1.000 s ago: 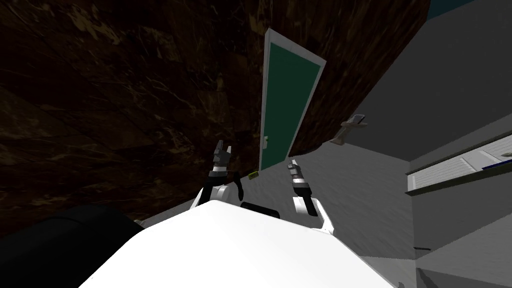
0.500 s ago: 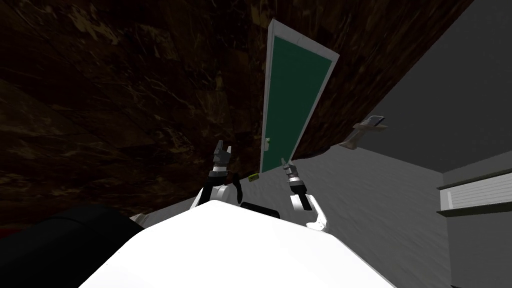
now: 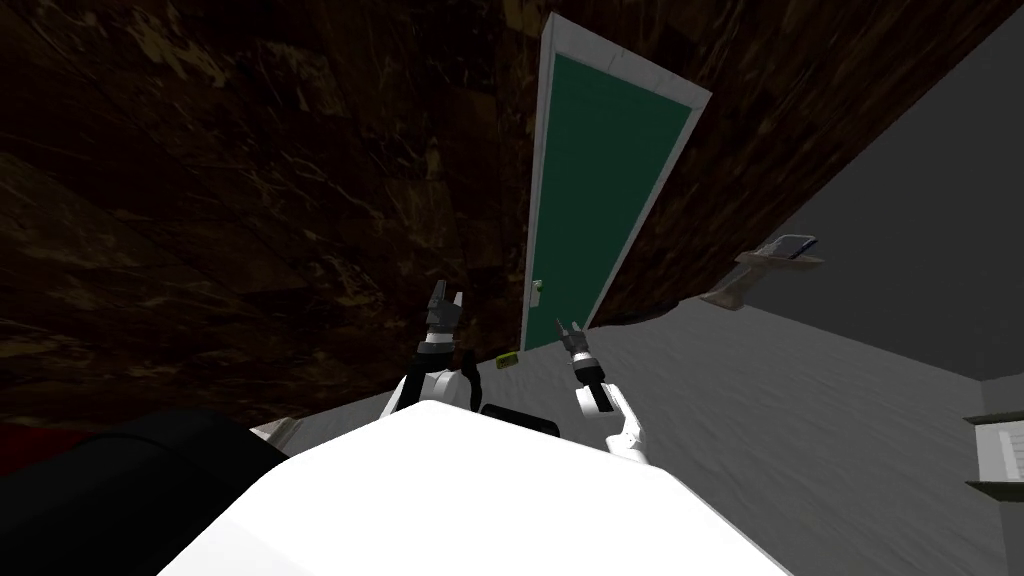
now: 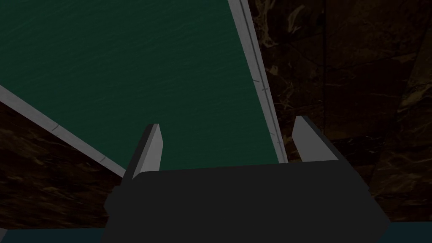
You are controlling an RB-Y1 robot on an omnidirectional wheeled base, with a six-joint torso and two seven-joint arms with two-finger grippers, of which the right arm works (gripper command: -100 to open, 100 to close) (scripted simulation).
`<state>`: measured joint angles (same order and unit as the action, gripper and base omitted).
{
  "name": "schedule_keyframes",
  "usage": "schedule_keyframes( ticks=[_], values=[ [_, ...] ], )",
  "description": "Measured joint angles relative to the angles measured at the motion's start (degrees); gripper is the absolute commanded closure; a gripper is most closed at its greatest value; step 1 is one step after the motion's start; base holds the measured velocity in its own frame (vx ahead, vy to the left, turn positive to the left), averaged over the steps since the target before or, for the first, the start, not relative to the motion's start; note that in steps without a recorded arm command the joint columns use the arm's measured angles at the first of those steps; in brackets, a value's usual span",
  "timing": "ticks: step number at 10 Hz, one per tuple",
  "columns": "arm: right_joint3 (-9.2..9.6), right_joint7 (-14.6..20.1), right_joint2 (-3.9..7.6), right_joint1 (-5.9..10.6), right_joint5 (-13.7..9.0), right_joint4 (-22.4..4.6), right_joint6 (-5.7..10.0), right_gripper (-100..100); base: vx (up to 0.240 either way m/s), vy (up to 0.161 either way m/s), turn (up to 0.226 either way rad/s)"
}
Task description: Pull the door open
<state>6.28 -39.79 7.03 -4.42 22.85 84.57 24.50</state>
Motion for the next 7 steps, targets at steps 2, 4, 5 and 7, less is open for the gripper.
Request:
schedule_keyframes(
  ticks=[2, 4, 5, 7],
  values=[
    [0.44, -1.74, 0.06, 0.71, 1.18, -1.5, -0.47, -100, 0.1, -0.068, 0.096],
    [0.81, -3.85, 0.12, 2.22, 2.63, -4.19, -0.74, -100, 0.147, -0.075, 0.137],
    [1.15, -5.04, 0.02, 2.89, 3.46, -5.24, -1.13, -100, 0.182, -0.105, 0.124],
    [1.73, -7.15, 0.18, 3.92, 4.95, -7.16, -1.73, -100, 0.174, -0.092, 0.093]
  ],
)
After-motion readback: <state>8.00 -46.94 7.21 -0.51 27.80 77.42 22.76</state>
